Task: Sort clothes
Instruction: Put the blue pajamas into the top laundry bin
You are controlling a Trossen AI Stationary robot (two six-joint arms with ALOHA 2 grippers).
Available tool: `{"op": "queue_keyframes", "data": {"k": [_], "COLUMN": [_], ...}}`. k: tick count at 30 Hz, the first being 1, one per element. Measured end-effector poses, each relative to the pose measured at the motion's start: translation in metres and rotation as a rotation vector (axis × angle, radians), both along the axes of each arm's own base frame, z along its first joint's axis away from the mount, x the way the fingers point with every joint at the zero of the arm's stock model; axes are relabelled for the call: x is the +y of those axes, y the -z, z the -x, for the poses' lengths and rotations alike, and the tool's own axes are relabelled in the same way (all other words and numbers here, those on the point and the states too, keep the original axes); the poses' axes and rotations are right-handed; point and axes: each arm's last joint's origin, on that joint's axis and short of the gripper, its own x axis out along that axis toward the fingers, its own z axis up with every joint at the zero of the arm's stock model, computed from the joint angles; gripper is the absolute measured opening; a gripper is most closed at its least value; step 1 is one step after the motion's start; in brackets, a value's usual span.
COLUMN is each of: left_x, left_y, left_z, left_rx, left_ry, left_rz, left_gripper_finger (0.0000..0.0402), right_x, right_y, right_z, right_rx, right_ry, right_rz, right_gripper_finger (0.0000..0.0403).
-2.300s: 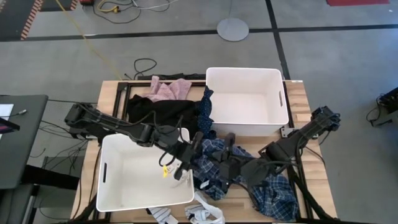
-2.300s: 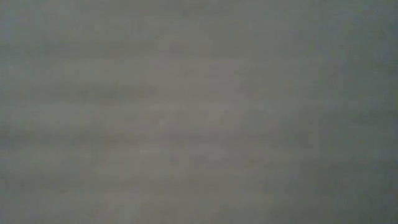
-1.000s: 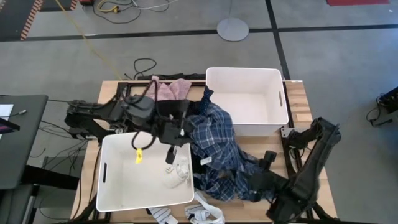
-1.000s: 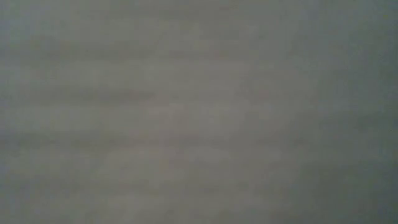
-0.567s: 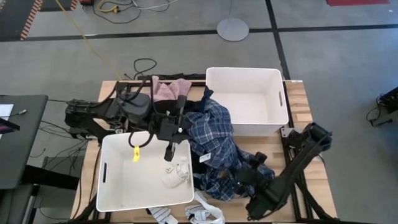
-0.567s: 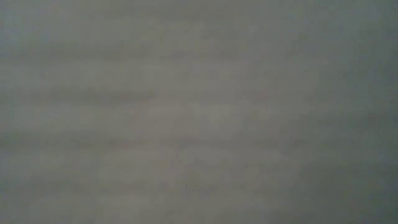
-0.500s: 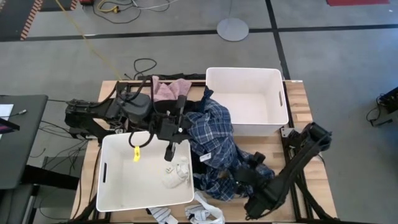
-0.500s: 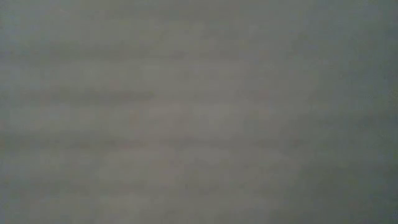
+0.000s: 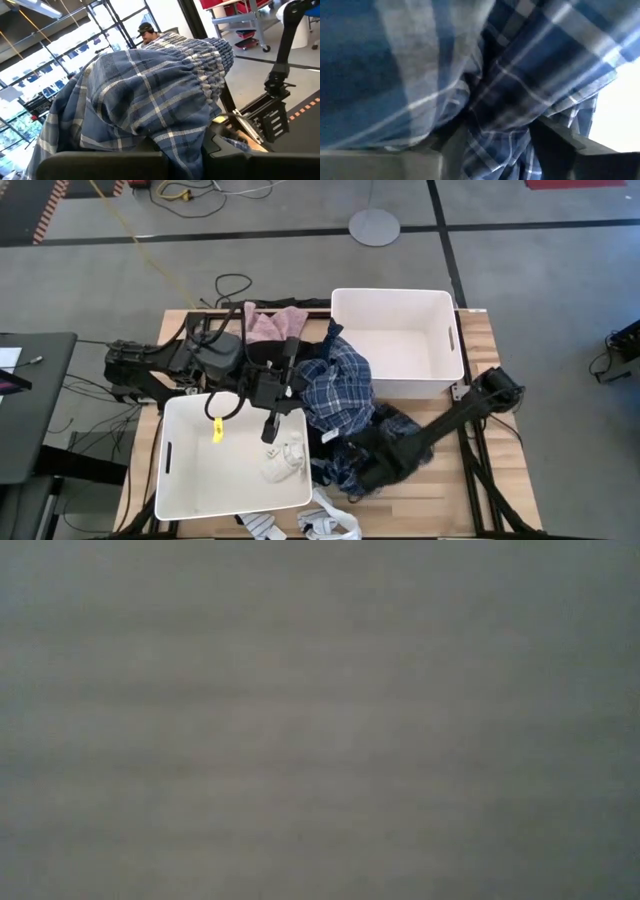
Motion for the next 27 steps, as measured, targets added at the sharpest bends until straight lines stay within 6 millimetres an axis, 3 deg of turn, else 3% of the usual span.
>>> {"op": "queue_keyframes", "data": {"k": [2,5,7,11,14,20,27], "left_x": [-0.002,-0.006,-0.009,-0.012,-0.014,-0.011,-0.011], "left_y": [0.0,0.0,0.001,0.001,-0.001,-0.004,0.004], "left_z": [0.001,0.002,0.003,0.01,0.018,0.034,0.034], "left_rx": [0.001,0.004,0.012,0.035,0.05,0.086,0.154], "left_ry": [0.006,0.021,0.03,0.042,0.031,0.013,-0.004], "left_rz": [0.001,0.0,-0.002,-0.007,-0.012,-0.02,-0.044], "left_gripper_finger": [0.0016,0.0016,0.0016,0.0016,0.0016,0.0016,0.0016], "right_x": [-0.007,-0.015,-0.018,-0.02,-0.015,-0.008,-0.015], "right_y": [0.0,-0.001,-0.002,-0.011,-0.029,-0.087,-0.159], "right_z": [-0.007,-0.015,-0.018,-0.015,-0.006,0.027,0.059], "right_rx": [0.015,0.041,0.061,0.028,-0.032,-0.179,-0.233], "right_ry": [0.002,0.0,-0.002,0.012,0.013,0.011,0.018], "right_rz": [0.016,0.043,0.067,0.101,0.154,0.235,0.268], "right_gripper_finger": [0.0165,0.0056,0.0019,0.0006,0.0004,0.0002,0.0001]}}
